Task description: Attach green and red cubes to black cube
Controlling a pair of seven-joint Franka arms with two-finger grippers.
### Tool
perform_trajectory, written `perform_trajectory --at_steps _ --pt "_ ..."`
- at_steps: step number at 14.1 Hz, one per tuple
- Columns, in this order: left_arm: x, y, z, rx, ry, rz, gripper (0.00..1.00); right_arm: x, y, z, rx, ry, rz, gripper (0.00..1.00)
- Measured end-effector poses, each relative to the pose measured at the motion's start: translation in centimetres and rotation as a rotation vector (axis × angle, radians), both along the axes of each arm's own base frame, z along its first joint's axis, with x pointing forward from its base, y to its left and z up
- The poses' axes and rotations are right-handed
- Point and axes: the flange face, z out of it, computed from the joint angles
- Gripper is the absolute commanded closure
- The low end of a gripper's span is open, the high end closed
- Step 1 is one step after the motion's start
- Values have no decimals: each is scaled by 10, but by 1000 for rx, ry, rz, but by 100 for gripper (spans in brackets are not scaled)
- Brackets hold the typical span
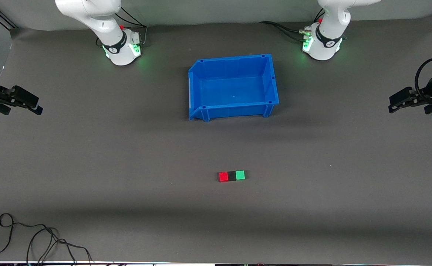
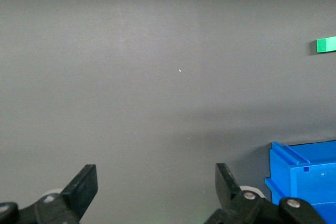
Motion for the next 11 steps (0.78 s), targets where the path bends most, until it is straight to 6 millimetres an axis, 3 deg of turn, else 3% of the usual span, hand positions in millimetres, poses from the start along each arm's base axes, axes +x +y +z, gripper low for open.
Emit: perform_trajectory --at_steps 11 --pt "0 -3 -1 3 8 -2 0 5 5 -11 -1 66 15 0"
